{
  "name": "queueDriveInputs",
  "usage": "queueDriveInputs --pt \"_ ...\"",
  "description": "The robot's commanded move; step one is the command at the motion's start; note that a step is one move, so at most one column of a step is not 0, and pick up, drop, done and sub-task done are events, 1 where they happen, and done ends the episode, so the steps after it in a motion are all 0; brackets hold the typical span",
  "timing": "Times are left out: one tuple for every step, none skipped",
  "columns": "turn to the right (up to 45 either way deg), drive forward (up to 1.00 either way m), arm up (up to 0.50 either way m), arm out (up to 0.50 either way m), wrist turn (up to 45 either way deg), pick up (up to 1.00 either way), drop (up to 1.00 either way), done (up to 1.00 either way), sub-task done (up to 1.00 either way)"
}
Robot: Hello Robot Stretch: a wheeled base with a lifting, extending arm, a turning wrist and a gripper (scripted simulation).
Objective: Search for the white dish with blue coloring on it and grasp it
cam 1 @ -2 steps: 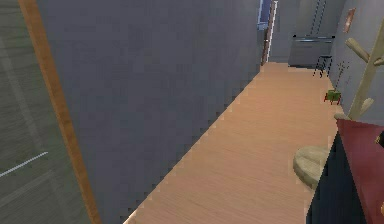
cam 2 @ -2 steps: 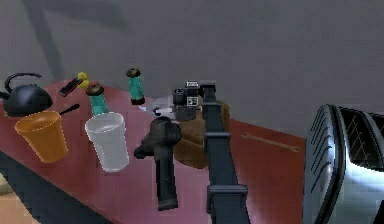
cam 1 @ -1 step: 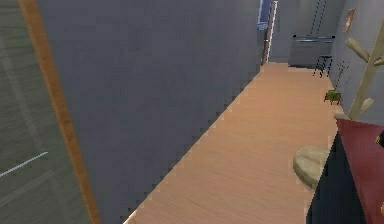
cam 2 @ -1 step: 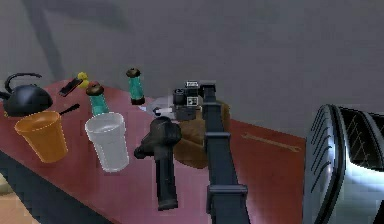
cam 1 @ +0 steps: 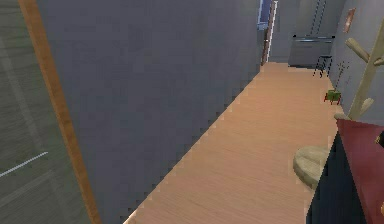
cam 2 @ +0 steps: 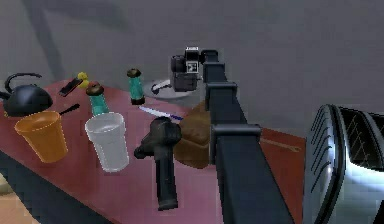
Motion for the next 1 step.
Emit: queueDriveInputs --pt "0.0 0.0 0.0 0.0 0.0 0.0 0.0 1.0 0.0"
